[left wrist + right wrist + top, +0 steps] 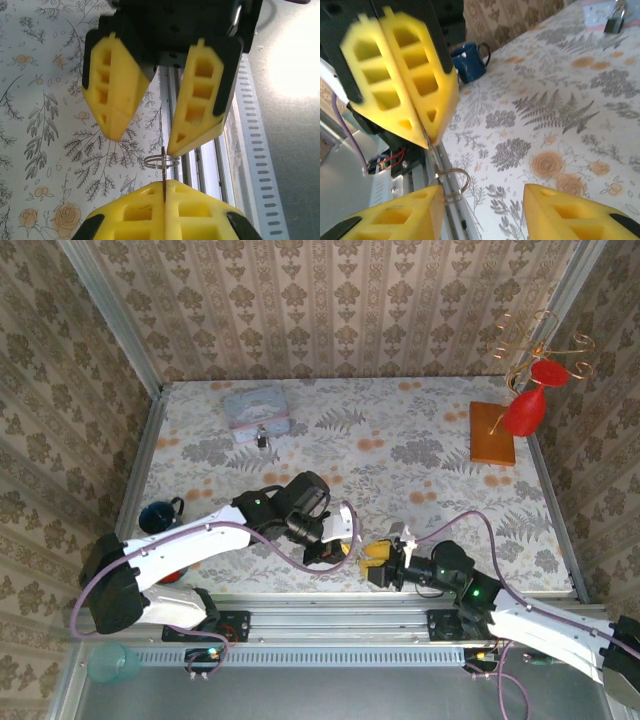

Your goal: Unlock a padlock with a key

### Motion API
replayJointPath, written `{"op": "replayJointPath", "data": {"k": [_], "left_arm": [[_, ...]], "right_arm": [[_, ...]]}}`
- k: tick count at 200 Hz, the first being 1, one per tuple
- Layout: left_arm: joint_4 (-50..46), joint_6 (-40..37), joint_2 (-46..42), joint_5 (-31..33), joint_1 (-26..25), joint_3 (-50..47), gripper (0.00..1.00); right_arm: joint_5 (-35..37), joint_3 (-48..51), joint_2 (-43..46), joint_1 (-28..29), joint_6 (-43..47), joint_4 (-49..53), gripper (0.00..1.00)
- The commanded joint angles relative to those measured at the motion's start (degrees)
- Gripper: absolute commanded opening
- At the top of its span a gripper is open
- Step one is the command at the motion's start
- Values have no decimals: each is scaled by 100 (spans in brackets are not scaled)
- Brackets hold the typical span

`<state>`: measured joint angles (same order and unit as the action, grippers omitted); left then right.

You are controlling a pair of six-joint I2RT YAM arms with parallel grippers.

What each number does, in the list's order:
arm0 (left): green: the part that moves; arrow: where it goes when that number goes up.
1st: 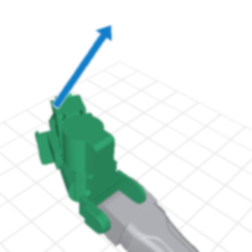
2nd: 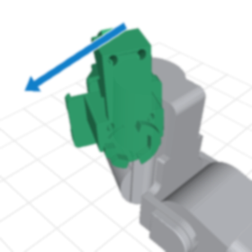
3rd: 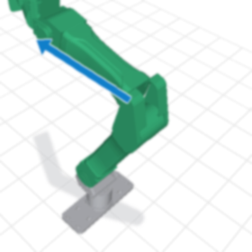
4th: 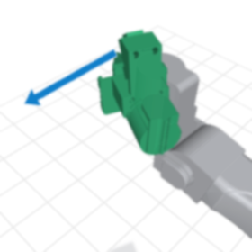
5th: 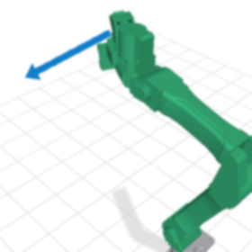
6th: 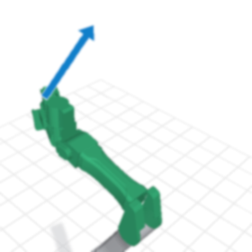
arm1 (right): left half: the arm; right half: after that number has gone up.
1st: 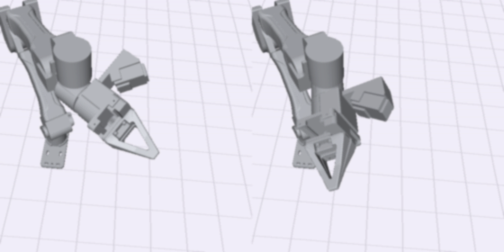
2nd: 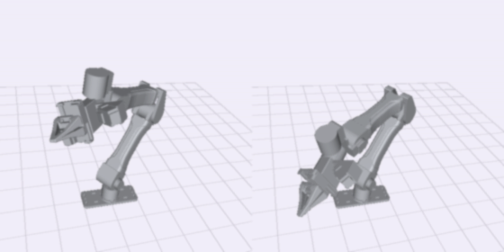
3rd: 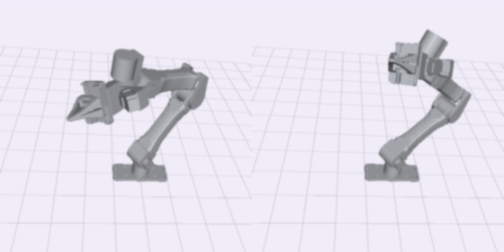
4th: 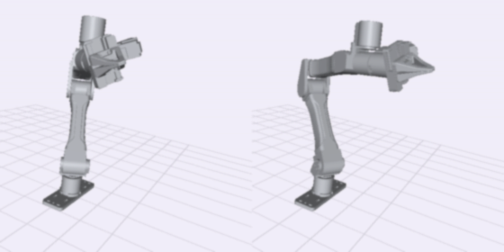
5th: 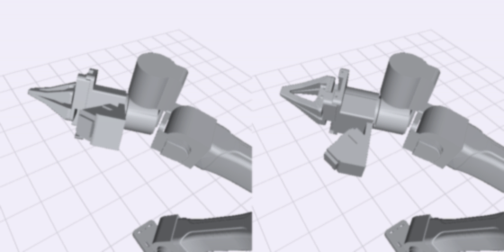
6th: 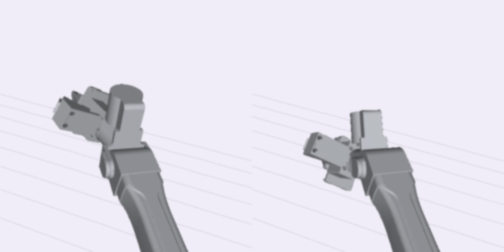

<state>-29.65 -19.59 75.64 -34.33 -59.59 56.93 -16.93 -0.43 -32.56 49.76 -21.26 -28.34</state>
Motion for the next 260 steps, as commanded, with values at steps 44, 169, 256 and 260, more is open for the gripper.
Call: {"op": "replayJointPath", "data": {"k": [44, 169, 256, 260], "left_arm": [[-173, -254, -47, -115, -39, 66, 0], [-111, -352, -93, -333, -9, -75, 0], [-136, -338, -180, -115, 0, -129, 0], [-138, -343, -196, -86, 0, -136, 0]], "right_arm": [[-680, -521, -808, -43, 130, -655, 42], [-767, -658, -1056, -36, 149, -653, 41], [-764, -701, -1363, -36, 183, -676, 15], [-760, -700, -1366, -36, 191, -658, 14]]}}
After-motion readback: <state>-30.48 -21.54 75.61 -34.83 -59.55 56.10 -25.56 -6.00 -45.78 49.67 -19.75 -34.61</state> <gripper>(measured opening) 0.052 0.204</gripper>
